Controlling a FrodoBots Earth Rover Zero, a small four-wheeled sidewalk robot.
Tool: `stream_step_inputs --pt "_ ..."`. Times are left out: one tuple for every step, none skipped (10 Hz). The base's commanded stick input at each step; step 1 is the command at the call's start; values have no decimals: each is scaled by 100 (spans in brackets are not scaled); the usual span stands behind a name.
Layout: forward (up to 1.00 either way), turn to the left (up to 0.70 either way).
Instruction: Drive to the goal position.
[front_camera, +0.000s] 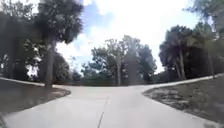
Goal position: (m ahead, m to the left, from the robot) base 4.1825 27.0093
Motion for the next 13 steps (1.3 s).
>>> stream_step_inputs --pt "85 0" --pt "85 0" --pt "85 0" --pt "85 0" --pt "85 0" --pt "85 0" --pt "85 0" --pt "85 0" --pt "85 0" --pt "85 0" --pt "85 0" --pt "85 0" --pt "85 0"
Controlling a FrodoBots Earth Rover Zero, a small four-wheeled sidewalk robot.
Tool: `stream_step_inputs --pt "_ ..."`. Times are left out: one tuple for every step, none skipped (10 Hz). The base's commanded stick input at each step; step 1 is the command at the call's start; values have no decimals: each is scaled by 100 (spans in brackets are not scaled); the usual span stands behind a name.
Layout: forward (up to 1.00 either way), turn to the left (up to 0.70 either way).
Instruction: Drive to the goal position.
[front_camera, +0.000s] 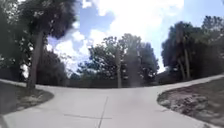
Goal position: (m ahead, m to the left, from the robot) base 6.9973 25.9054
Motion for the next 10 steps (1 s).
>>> stream_step_inputs --pt "85 0" --pt "85 11" --pt "85 34" --pt "85 34" --pt "85 34" --pt "85 34" --pt "85 34" --pt "85 34" --pt "85 34" --pt "85 34"
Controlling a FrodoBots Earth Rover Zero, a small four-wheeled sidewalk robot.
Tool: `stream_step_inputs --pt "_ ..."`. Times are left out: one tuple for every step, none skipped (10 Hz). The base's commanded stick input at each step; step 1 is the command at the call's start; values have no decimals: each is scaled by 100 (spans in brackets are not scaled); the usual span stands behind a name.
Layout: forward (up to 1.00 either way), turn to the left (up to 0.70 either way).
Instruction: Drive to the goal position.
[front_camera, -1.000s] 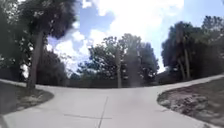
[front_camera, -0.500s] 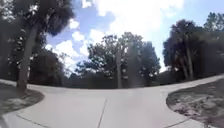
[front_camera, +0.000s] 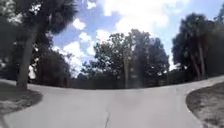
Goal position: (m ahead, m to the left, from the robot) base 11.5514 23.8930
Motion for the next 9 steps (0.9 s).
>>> stream_step_inputs --pt "85 34" --pt "85 34" --pt "85 34" --pt "85 34" --pt "85 34" --pt "85 18" --pt "85 0" --pt "85 0" --pt "85 0"
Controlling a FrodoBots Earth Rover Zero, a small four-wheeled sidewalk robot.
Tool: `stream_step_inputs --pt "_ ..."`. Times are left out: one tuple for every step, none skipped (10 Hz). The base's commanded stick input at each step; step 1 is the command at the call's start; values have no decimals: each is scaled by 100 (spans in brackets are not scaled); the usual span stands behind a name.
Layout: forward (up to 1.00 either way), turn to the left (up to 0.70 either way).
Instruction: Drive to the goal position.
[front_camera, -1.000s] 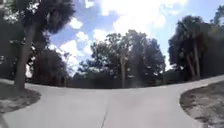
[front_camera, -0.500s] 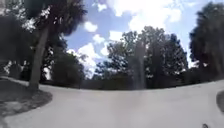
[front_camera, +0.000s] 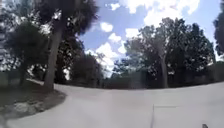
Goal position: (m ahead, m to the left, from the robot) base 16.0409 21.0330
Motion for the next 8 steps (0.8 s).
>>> stream_step_inputs --pt "85 0" --pt "85 0" --pt "85 0" --pt "85 0" --pt "85 0" --pt "85 0" --pt "85 0" --pt "85 0"
